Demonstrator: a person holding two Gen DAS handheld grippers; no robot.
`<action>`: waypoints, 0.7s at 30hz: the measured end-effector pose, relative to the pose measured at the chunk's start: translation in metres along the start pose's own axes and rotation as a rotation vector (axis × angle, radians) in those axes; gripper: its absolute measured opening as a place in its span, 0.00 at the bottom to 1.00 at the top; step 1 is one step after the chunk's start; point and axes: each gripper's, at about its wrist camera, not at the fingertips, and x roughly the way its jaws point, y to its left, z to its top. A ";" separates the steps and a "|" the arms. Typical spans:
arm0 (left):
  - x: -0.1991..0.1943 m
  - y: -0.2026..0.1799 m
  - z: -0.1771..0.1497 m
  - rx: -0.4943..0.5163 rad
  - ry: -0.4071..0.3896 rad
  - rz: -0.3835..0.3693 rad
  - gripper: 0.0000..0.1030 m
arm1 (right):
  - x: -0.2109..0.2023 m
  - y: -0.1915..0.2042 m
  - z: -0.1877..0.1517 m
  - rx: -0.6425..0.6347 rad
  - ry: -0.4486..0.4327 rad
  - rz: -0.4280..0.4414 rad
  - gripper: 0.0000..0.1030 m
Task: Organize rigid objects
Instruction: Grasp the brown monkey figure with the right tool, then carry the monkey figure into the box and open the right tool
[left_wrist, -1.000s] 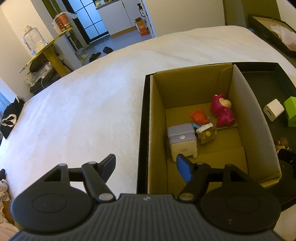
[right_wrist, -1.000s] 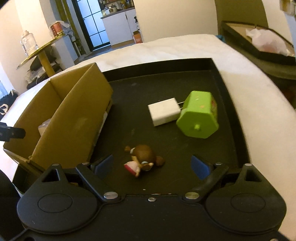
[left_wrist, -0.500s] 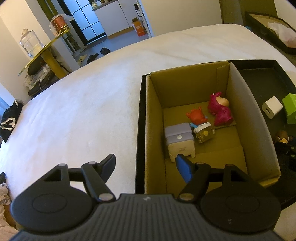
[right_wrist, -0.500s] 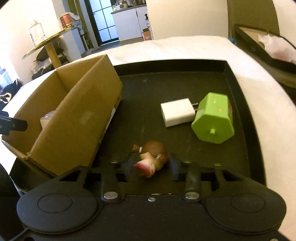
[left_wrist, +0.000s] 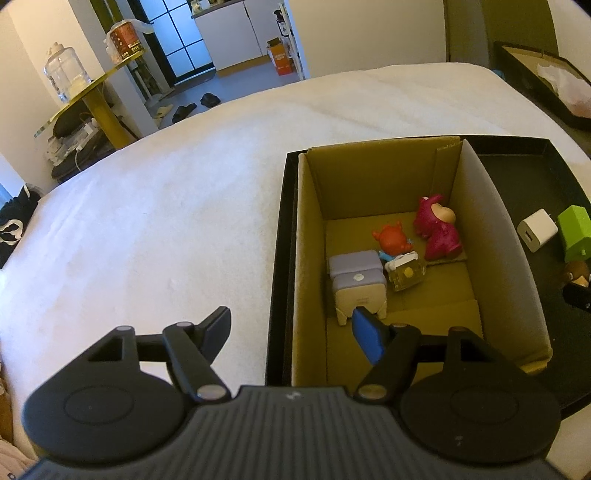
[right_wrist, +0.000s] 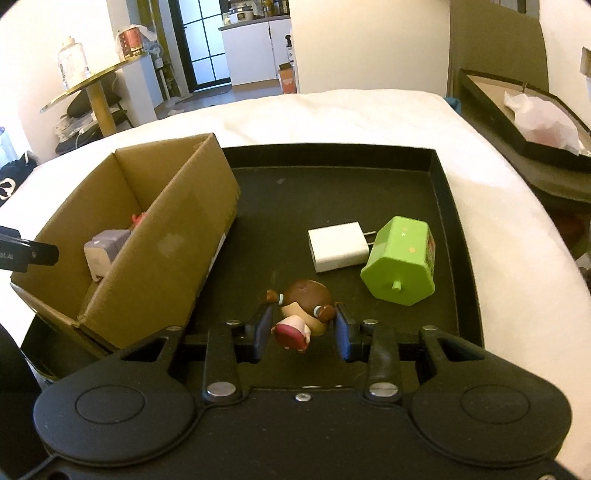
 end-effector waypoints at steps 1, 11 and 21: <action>0.000 0.000 0.000 -0.002 -0.001 0.005 0.69 | -0.002 0.001 0.001 -0.002 -0.003 -0.003 0.35; -0.002 0.002 -0.001 -0.021 -0.023 -0.003 0.69 | -0.016 0.013 0.024 -0.042 -0.042 -0.020 0.35; -0.004 0.008 -0.004 -0.045 -0.051 -0.061 0.34 | -0.028 0.038 0.053 -0.112 -0.092 -0.007 0.35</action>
